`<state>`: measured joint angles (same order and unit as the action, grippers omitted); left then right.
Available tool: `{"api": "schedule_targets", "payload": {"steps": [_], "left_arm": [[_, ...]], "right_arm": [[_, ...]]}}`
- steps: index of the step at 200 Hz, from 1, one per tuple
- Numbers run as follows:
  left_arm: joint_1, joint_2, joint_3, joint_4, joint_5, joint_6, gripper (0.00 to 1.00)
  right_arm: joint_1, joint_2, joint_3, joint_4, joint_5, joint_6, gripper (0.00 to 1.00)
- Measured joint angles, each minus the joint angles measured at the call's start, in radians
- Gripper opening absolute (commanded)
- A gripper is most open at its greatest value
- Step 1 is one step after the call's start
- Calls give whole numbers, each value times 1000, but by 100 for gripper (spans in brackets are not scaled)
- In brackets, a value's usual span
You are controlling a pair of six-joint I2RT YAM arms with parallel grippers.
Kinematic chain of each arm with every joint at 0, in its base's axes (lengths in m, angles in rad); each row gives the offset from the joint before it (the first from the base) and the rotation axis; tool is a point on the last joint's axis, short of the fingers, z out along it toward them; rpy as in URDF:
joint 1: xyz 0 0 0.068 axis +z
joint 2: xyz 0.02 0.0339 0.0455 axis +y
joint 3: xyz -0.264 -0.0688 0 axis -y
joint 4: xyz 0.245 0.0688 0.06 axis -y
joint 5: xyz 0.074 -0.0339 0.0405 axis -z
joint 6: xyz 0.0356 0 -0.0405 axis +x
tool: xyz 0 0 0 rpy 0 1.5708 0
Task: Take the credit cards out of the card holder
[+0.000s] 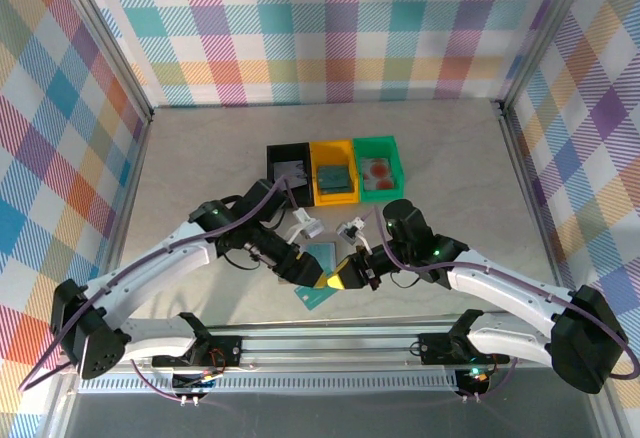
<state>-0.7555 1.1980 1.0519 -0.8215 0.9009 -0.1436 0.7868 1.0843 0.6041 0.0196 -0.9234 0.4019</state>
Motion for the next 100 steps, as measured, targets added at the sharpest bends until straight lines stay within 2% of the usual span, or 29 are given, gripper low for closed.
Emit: {"api": "schedule_targets", "payload": {"steps": [19,68,90,100], "left_arm": [[22,-66,10,0,-52,1,84],[98,-243,11,19,-266,-38,87],[109,-298,-11,60,-397,-79,93],[111,-325,-29,71,-459,-91,99]], "right_arm": [[-5,-15,1,-24,63,0,0],[-87,-60,91,-158,289,-3,0],[-131,-42,152,-208,370,1,0],[-146,-13,193,-233,406,0,0]]}}
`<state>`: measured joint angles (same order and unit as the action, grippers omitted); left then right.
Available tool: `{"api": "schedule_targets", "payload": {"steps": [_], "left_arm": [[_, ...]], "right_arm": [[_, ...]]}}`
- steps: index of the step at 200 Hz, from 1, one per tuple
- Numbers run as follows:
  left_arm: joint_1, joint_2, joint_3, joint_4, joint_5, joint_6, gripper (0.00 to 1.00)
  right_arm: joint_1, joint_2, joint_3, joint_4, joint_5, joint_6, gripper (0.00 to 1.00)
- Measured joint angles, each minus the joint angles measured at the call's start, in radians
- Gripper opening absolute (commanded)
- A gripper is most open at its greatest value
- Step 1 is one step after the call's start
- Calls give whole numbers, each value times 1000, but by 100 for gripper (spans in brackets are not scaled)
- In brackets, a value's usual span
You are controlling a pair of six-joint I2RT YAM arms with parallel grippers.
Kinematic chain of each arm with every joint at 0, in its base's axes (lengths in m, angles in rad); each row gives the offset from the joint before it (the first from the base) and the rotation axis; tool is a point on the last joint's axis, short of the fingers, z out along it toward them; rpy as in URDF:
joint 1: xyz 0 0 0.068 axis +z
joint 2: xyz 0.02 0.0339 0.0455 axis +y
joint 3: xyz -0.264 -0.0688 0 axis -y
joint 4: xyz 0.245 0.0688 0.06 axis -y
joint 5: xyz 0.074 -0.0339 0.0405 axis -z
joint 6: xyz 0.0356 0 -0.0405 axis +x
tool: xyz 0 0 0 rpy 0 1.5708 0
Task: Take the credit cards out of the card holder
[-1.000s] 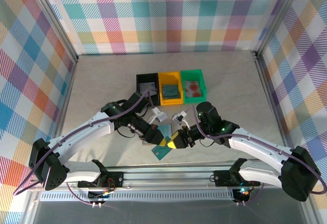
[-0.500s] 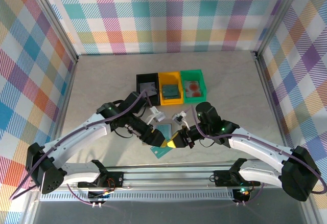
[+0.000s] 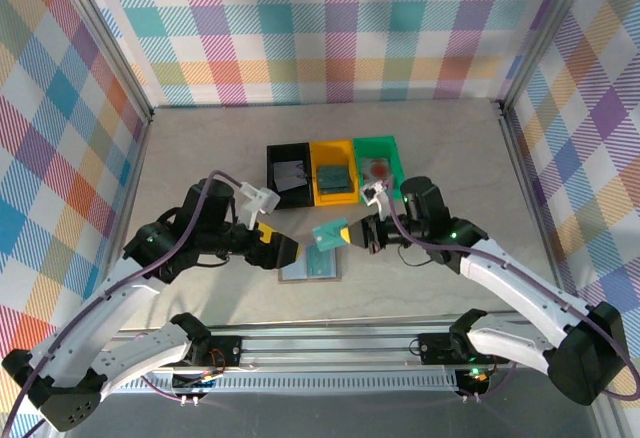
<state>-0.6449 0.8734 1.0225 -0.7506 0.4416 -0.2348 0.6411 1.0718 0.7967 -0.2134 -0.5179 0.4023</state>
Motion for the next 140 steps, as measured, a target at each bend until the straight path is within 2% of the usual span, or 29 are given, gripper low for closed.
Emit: {"api": "schedule_targets", "payload": {"steps": [45,75,103,140], "left_arm": [[3,-103,-87,24,-254,-54,100],[6,-132,-104,23,-377,-70,100],[6,-138,-104,23,-443,-80,100],[6,-142,-110,24,-472,-84,100]], "right_arm": [[-39,166,202,-106,154,8,0],[-69,349,388,-182,264,16,0],[-110,558,560,-230,301,31,0],[-137,800,740,-284,327,35,0]]}}
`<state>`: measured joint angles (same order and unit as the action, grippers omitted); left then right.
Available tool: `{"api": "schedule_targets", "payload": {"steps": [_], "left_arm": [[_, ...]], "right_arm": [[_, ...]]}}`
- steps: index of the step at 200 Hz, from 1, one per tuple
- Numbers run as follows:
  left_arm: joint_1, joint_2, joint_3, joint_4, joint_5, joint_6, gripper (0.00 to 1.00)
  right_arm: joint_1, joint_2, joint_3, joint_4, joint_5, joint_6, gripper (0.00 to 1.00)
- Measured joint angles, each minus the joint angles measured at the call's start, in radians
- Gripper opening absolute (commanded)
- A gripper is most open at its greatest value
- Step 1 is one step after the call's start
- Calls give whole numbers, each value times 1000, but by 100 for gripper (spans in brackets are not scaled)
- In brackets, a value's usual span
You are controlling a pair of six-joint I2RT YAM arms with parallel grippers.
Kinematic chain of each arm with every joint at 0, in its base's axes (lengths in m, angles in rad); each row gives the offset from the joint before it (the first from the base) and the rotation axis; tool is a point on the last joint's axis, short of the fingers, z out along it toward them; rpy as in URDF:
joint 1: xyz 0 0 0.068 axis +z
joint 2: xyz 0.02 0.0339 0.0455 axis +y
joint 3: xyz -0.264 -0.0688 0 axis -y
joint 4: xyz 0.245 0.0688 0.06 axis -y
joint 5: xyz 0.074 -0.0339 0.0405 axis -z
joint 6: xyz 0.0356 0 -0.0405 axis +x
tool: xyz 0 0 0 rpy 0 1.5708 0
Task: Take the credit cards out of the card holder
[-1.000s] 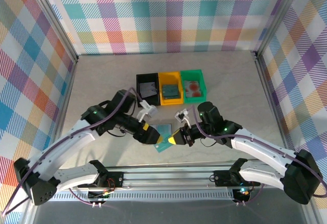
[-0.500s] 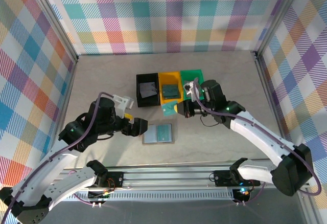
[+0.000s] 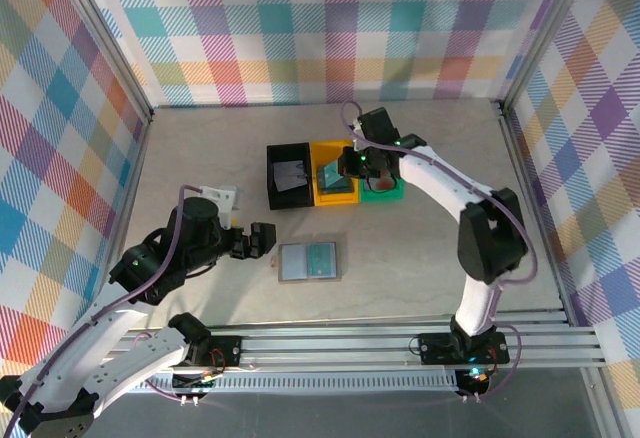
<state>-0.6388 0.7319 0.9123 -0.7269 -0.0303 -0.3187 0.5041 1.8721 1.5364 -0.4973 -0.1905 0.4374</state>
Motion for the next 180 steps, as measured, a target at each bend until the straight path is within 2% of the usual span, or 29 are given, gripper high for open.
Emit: {"api": "schedule_targets", "payload": {"steps": [56,132,152,169,180], "left_arm": [[0,4,-7,0,-2,0,100],[0,7,-7,1,6,0,100],[0,13,-7,1,11,0,100],[0,15,-7,1,14,1,100],[0,16,-7,1,14,0,100]], "right_arm": [[-7,244,233,-60,10,8,0],[-7,361,325,-72,-8,64,0],[-10,361,326,-73,-9,72,16],[-10,361,326,-73,-4,79,34],[-10,361,326,-74,1,70,41]]}}
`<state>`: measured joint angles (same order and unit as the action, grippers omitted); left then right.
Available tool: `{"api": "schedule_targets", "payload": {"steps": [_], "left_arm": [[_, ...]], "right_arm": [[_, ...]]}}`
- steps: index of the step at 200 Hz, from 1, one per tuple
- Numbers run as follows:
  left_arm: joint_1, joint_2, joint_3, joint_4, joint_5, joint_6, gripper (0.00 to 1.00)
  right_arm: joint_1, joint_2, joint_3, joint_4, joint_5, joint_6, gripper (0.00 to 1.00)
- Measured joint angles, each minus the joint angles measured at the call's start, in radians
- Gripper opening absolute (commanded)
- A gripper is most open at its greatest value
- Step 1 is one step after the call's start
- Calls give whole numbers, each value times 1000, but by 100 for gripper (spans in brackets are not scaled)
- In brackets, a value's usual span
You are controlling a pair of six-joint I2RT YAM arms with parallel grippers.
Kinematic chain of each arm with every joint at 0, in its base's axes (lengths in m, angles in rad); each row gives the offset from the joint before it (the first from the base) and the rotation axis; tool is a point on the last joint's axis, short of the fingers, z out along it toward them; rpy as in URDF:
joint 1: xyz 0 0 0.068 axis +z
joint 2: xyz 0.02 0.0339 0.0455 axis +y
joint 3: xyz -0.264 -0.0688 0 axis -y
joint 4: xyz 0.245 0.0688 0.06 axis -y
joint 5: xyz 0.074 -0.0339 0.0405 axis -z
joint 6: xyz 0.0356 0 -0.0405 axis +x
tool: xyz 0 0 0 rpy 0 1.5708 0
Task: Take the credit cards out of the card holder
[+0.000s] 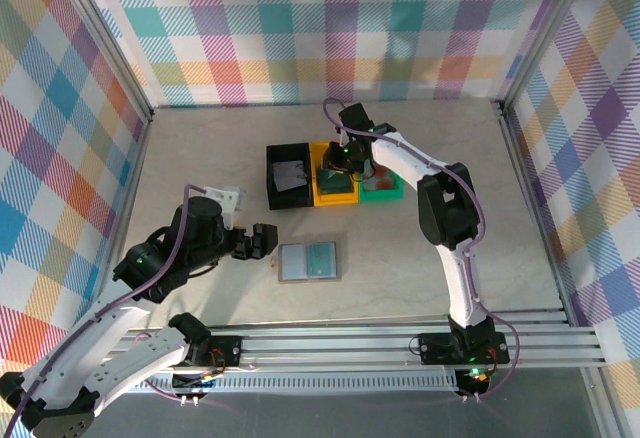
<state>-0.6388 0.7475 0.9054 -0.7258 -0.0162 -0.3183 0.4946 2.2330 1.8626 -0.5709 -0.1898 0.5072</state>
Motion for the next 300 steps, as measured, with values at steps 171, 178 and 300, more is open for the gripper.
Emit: {"api": "schedule_targets", "payload": {"steps": [171,178,300], "left_arm": [[-123,187,-153,211,95,-347,94],[-140,212,-169,226,92,-371,92],[-211,486,-247,510,24,-560,65]], "right_arm": [[11,-668,-602,77,-91,29,30],[17,-696,-675,105,-114,46,27],[194,-682,-1085,504,-239,319,15]]}}
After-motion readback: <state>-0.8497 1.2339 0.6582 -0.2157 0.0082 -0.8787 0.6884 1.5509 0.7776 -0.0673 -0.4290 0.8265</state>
